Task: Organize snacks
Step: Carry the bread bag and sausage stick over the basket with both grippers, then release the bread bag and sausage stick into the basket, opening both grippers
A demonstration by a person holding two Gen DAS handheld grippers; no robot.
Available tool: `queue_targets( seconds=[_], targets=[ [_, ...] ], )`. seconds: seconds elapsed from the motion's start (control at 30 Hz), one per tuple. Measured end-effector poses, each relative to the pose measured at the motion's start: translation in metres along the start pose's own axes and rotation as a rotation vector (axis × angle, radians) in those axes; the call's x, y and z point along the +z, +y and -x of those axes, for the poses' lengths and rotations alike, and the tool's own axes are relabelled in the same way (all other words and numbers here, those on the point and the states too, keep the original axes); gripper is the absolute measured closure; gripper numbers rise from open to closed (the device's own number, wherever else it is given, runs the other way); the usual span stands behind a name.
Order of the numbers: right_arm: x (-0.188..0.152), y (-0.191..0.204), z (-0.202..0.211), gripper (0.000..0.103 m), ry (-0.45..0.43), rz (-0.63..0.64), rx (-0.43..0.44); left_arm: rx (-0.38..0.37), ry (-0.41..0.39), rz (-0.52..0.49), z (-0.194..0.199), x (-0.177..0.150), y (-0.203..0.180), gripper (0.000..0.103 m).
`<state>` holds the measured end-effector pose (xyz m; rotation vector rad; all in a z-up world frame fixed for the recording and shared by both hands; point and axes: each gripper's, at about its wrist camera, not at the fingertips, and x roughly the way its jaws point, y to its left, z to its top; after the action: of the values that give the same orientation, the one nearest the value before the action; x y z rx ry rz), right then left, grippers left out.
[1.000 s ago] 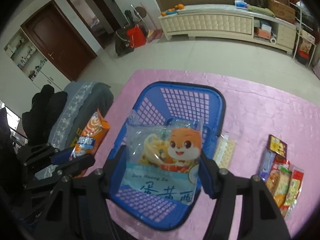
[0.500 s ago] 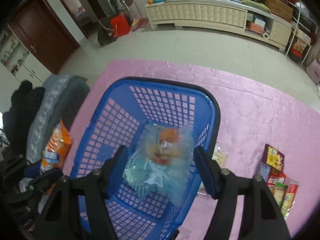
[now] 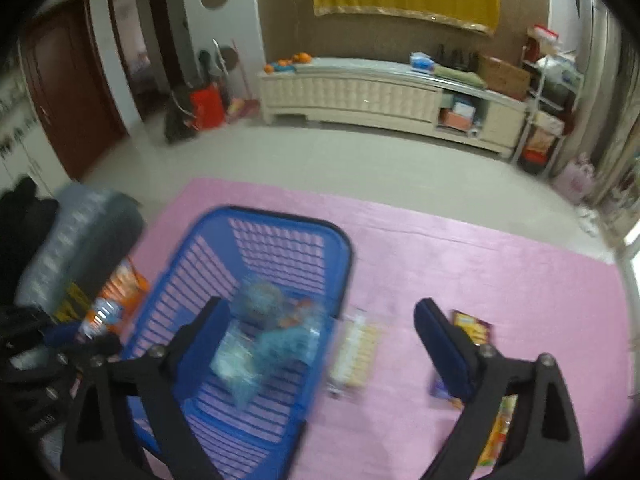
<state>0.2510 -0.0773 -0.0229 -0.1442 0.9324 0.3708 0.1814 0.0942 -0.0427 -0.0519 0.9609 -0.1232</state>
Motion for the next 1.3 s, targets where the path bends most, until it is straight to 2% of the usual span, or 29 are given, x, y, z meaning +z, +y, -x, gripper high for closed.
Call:
queue_targets(
  seconds=[0.17,0.3,0.43,0.73,0.77,0.83,0.87,0.9,1.0,1.2,1.3],
  targets=[
    [-0.004,-0.013,0.003,0.007,0.002,-0.051,0.070,-0.003,0.001,-0.006,-0.007,0.003,-0.002,0.089],
    [-0.007,-0.023,0.004,0.007,-0.023,-0.107,0.160,-0.002,-0.002,-0.026,-0.016,0.007,-0.003,0.089],
    [-0.005,-0.027,-0.006,0.006,-0.006,-0.110,0.142,0.001,0.007,-0.033,-0.031,0.019,-0.003,0.089],
    [-0.012,-0.030,-0.026,0.006,0.018,-0.109,0.159,0.010,0.043,-0.027,-0.060,0.033,0.008,0.089],
    [-0.013,-0.029,-0.030,0.006,0.027,-0.103,0.156,0.011,0.048,-0.023,-0.062,0.033,0.009,0.087],
    [-0.014,-0.026,-0.034,0.006,0.035,-0.088,0.143,0.010,0.058,-0.019,-0.067,0.032,0.011,0.074],
    [-0.015,-0.024,-0.036,0.006,0.038,-0.079,0.140,0.010,0.061,-0.024,-0.068,0.031,0.011,0.060],
    [-0.016,-0.020,-0.037,0.006,0.045,-0.059,0.137,0.011,0.058,-0.027,-0.068,0.029,0.010,0.051],
    [-0.019,-0.014,-0.035,0.006,0.025,-0.037,0.140,0.010,0.048,-0.026,-0.067,0.023,0.008,0.041],
    [-0.024,-0.009,-0.024,0.007,0.032,-0.025,0.111,0.059,0.028,-0.046,-0.052,0.015,0.003,0.034],
    [-0.029,-0.008,-0.011,0.007,0.027,-0.028,0.114,0.061,0.007,-0.033,-0.036,0.011,0.004,0.033]
  ],
)
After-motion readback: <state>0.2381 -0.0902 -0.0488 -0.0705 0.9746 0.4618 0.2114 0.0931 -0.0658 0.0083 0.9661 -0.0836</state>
